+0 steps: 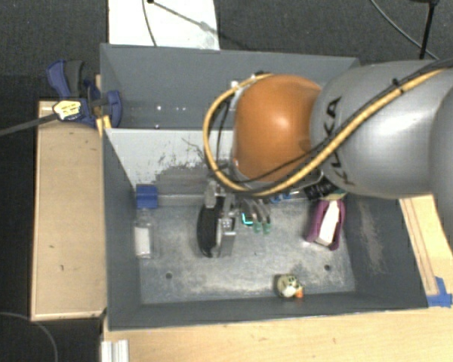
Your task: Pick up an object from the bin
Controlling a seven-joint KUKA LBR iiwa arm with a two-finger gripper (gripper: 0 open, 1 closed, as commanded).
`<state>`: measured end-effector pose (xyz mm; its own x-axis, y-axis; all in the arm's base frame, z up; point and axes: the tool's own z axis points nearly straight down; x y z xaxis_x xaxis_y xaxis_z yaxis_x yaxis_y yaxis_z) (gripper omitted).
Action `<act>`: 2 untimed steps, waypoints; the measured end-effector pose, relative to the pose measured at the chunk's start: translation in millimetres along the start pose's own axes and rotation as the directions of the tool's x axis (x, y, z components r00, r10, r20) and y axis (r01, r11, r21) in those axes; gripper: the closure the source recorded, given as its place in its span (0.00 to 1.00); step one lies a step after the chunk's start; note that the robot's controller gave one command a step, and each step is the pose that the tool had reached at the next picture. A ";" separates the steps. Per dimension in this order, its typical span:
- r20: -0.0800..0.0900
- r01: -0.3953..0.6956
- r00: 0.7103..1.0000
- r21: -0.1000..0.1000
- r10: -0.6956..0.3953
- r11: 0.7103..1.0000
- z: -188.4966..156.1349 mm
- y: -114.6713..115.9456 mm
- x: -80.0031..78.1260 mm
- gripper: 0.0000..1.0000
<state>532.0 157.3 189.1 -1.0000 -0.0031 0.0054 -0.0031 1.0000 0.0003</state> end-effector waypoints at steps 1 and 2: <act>0.004 0.430 0.903 -0.003 -0.430 0.903 108.9 -29.6 -57.8 0.00; 0.010 0.716 0.698 0.007 -0.716 0.698 86.8 -32.4 -60.7 0.00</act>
Offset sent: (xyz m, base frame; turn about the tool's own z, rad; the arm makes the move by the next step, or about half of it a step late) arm 0.0547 -0.0337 -0.1191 -0.4437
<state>592.4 125.1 102.0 -0.6956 -0.7184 -0.0065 -0.7184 0.6957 -0.0031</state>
